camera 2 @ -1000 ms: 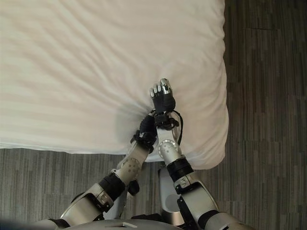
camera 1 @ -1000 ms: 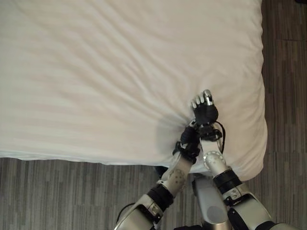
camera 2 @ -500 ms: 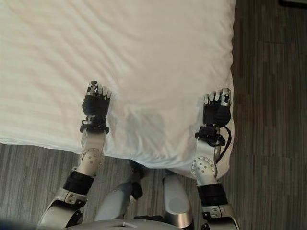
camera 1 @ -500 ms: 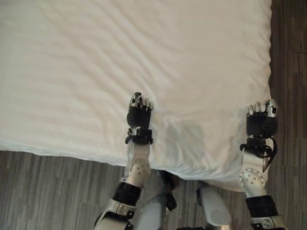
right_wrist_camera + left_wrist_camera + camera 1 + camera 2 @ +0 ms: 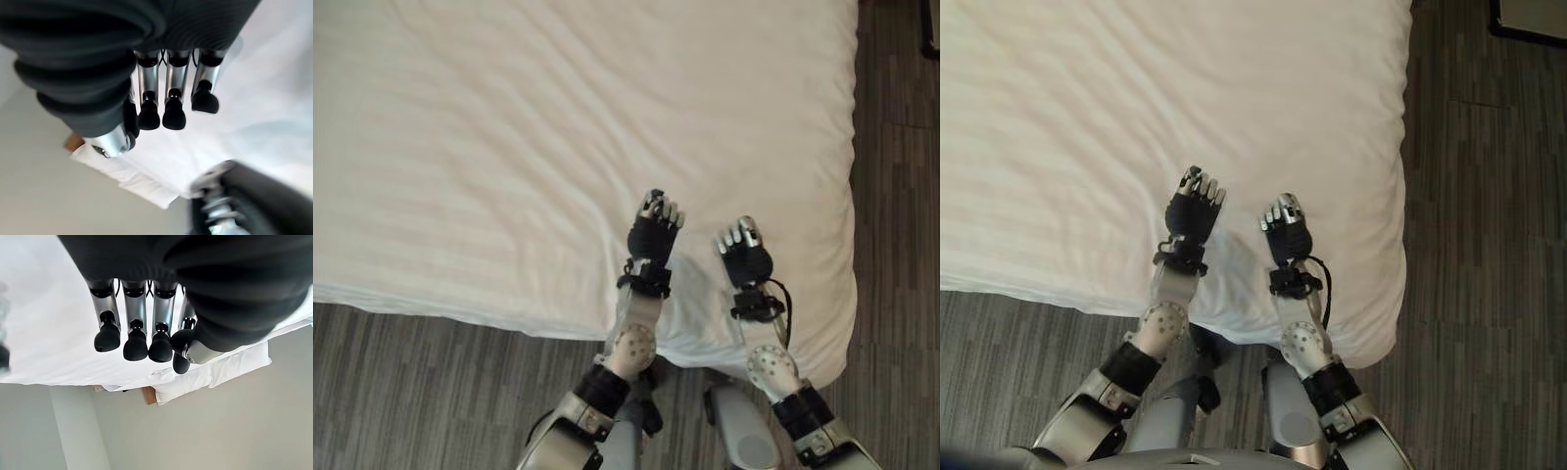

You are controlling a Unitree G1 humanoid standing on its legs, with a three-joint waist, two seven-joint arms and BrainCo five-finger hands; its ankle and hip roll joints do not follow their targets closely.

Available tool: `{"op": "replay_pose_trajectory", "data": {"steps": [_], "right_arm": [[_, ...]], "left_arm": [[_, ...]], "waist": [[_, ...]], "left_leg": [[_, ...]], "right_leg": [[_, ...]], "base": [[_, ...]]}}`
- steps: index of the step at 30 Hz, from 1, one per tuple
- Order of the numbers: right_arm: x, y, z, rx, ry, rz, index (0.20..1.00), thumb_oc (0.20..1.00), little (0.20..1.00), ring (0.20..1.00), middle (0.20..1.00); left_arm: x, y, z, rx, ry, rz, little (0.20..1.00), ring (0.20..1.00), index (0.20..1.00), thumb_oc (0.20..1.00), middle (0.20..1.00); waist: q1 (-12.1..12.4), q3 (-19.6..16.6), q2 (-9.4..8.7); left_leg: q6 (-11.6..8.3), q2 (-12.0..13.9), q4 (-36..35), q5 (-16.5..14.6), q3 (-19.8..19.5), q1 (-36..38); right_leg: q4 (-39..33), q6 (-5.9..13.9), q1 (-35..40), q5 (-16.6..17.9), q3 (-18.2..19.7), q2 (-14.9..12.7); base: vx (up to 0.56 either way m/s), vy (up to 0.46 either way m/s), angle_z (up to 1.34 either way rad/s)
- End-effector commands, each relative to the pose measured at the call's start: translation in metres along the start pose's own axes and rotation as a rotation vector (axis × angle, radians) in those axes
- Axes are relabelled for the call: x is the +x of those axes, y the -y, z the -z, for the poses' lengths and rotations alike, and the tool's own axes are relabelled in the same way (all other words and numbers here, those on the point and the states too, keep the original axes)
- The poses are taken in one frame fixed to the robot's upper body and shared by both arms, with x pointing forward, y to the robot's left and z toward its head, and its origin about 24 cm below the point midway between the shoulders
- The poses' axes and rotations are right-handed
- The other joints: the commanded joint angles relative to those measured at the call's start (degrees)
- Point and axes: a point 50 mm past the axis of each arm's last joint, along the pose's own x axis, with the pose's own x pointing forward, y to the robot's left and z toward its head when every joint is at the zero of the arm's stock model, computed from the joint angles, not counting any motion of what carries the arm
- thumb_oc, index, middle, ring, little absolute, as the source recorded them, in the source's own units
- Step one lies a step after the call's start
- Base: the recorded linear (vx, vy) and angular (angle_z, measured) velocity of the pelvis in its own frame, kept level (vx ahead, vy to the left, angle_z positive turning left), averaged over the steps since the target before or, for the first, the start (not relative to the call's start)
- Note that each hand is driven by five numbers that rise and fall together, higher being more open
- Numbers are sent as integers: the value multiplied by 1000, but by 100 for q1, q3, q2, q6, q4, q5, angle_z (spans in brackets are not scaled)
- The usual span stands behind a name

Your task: Making the bed.

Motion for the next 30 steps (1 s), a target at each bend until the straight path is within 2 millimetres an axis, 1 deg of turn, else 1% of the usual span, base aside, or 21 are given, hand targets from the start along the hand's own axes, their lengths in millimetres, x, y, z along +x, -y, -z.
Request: {"op": "replay_pose_trajectory", "data": {"steps": [1, 2, 4, 5, 6, 10, 11, 12, 13, 15, 16, 18, 19, 20, 22, 24, 25, 26, 27, 28, 30], "right_arm": [[5, 6, 9, 58, -27, 99, 200, 200, 200, 200, 200], [6, 6, 8, 57, -26, 97, 200, 200, 200, 200, 200], [1, 33, 17, 21, -81, 226, 200, 200, 200, 200, 200], [1, 33, 17, 21, -80, 225, 200, 200, 200, 200, 200], [-13, 63, 14, 27, -74, 356, 200, 200, 200, 200, 200], [-45, 105, -12, 38, 27, 527, 200, 200, 200, 200, 200], [-46, 105, -12, 38, 27, 527, 200, 200, 200, 200, 200], [-55, 117, -23, 33, 67, 576, 200, 200, 200, 200, 200], [-76, 140, -43, 38, 144, 676, 200, 200, 200, 200, 200], [-95, 160, -67, 17, 211, 760, 200, 200, 200, 200, 200], [-95, 160, -67, 17, 210, 759, 200, 200, 200, 200, 200], [-118, 180, -108, -39, 310, 847, 200, 200, 200, 200, 200], [-119, 180, -108, -39, 309, 847, 200, 200, 200, 200, 200], [-131, 189, -136, -93, 354, 886, 200, 200, 200, 200, 200], [-158, 196, -203, -259, 433, 938, 200, 200, 200, 200, 200], [-171, 193, -229, -376, 427, 953, 200, 200, 200, 200, 200], [-175, 191, -237, -422, 430, 953, 498, 498, 498, 498, 498], [-179, 186, -245, -480, 436, 951, 1000, 1000, 1000, 1000, 1000], [-178, 182, -249, -525, 434, 935, 1000, 1000, 1000, 1000, 1000], [-161, 157, -250, -638, 425, 792, 1000, 1000, 1000, 1000, 1000], [-155, 138, -237, -705, 395, 676, 1000, 1000, 1000, 1000, 1000]], "left_arm": [[15, 17, 23, -23, -62, 7, 200, 200, 200, 200, 200], [16, 17, 23, -23, -61, 9, 200, 200, 200, 200, 200], [10, -6, 38, -33, -123, -112, 200, 200, 200, 200, 200], [11, -6, 38, -33, -123, -110, 200, 200, 200, 200, 200], [1, -31, 40, -55, -134, -220, 200, 200, 200, 200, 200], [-26, -77, 28, -73, -96, -413, 200, 200, 200, 200, 200], [-26, -77, 28, -73, -96, -414, 200, 200, 200, 200, 200], [-37, -94, 21, -62, -80, -476, 200, 200, 200, 200, 200], [-66, -130, 9, -24, -70, -617, 200, 200, 200, 200, 200], [-97, -166, -12, 20, -36, -768, 200, 200, 200, 200, 200], [-98, -166, -12, 19, -37, -768, 200, 200, 200, 200, 200], [-145, -204, -47, 117, -1, -925, 200, 200, 200, 200, 200], [-145, -204, -47, 117, -2, -924, 200, 200, 200, 200, 200], [-174, -221, -75, 198, 22, -1001, 200, 200, 200, 200, 200], [-232, -243, -174, 396, 148, -1165, 200, 200, 200, 200, 200], [-247, -235, -229, 498, 279, -1193, 200, 200, 200, 200, 200], [-250, -231, -244, 541, 307, -1196, 200, 200, 200, 200, 200], [-246, -223, -263, 613, 350, -1183, 416, 416, 416, 416, 416], [-242, -218, -270, 659, 366, -1168, 1000, 1000, 1000, 1000, 1000], [-210, -195, -281, 848, 382, -1030, 1000, 1000, 1000, 1000, 1000], [-183, -169, -271, 1023, 352, -863, 1000, 1000, 1000, 1000, 1000]], "waist": [[82, 391, 16], [82, 398, 20], [83, 490, 9], [87, 492, 10], [77, 467, -4], [17, 327, -5], [18, 324, -5], [2, 269, -8], [-9, 122, -7], [-10, -16, -9], [-12, -20, -8], [3, -208, 13], [3, -212, 15], [27, -300, 33], [49, -531, 136], [49, -654, 158], [30, -708, 159], [4, -786, 178], [-1, -841, 175], [-48, -917, 185], [-64, -1015, 186]], "left_leg": [[-826, 700, 27, 145, -70, 17], [-826, 700, 27, 145, -69, 14], [-836, 728, 27, 152, -61, -47], [-836, 728, 27, 151, -60, -48], [-826, 714, 27, 96, -49, 30], [-798, 658, 27, -28, -9, 234], [-798, 658, 27, -28, -8, 236], [-791, 644, 27, -57, 8, 284], [-781, 629, 27, -110, 35, 378], [-772, 623, 27, -139, 65, 456], [-773, 623, 27, -143, 69, 459], [-770, 612, 27, -170, 106, 556], [-772, 613, 27, -173, 108, 558], [-768, 611, 27, -136, 119, 599], [-811, 607, 27, -192, 123, 807], [-820, 583, 27, -215, 113, 942], [-812, 562, 27, -232, 112, 998], [-800, 523, 27, -256, 108, 1075], [-788, 495, 27, -266, 96, 1139], [-757, 433, 27, -302, 57, 1280], [-714, 368, 27, -347, 34, 1416]], "right_leg": [[185, 678, -57, -290, -558, -585], [185, 678, -61, -288, -557, -584], [179, 693, -110, -254, -554, -602], [177, 693, -111, -253, -552, -602], [168, 686, -44, -263, -557, -609], [159, 656, 98, -294, -541, -603], [159, 656, 98, -294, -540, -603], [157, 648, 132, -302, -544, -600], [150, 635, 210, -337, -553, -587], [144, 623, 283, -371, -550, -569], [144, 623, 284, -374, -547, -568], [137, 615, 381, -429, -565, -534], [136, 614, 383, -432, -563, -533], [124, 604, 444, -424, -568, -523], [117, 670, 679, -521, -601, -563], [111, 719, 804, -527, -626, -606], [109, 738, 862, -526, -637, -627], [110, 763, 944, -519, -645, -664], [109, 781, 1025, -516, -675, -697], [122, 818, 1175, -487, -703, -776], [125, 847, 1322, -467, -729, -847]], "base": [[0, 0, 0], [-32, 11, -2], [0, 0, 0], [37, -16, -2], [46, -11, -1], [43, 3, -2], [41, -13, -2], [76, -33, 0], [101, -43, 4], [78, -32, 5], [69, -22, 3], [62, -6, 0], [31, -6, -2], [54, 10, -3], [149, 58, -8], [121, 51, -21], [105, 47, -32], [100, 60, -26], [114, 95, -5], [77, 112, 12], [68, 103, 38]]}}
